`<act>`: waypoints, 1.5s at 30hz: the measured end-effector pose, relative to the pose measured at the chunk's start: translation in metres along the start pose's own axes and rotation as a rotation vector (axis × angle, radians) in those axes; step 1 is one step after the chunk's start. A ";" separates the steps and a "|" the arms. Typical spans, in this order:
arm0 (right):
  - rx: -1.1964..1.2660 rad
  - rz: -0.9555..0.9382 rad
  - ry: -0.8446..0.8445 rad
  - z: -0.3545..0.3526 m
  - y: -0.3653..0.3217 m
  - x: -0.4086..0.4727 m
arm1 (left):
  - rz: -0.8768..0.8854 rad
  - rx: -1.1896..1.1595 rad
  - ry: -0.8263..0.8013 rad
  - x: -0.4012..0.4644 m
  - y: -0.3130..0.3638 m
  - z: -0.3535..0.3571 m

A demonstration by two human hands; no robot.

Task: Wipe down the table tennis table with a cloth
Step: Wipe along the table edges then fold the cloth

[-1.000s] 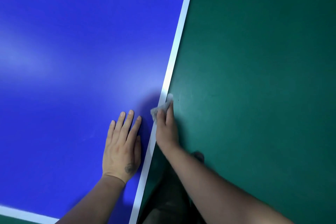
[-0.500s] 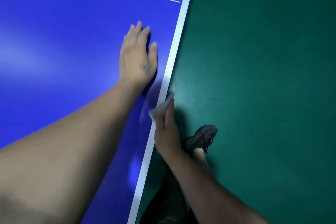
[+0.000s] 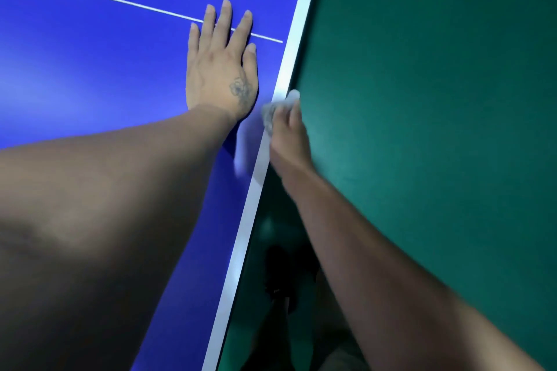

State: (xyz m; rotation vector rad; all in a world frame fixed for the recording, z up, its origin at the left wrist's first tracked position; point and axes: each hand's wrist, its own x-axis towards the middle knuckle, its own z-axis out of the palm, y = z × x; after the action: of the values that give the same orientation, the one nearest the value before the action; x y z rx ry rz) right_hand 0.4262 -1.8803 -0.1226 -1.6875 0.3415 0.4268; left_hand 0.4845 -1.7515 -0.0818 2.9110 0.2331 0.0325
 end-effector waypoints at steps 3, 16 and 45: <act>-0.039 0.015 0.030 -0.011 -0.040 0.063 | -0.018 -0.004 -0.002 0.004 0.002 0.002; 0.071 0.166 -0.055 0.003 0.025 -0.020 | -0.003 0.010 0.039 0.011 0.001 0.006; 0.045 0.109 -0.032 -0.013 -0.052 0.088 | 0.004 -0.075 0.027 0.014 -0.003 0.007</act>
State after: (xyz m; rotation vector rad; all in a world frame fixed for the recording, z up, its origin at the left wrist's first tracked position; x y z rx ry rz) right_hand 0.5288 -1.8835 -0.1164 -1.6214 0.4181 0.5231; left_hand 0.4981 -1.7479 -0.0892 2.8377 0.2253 0.0795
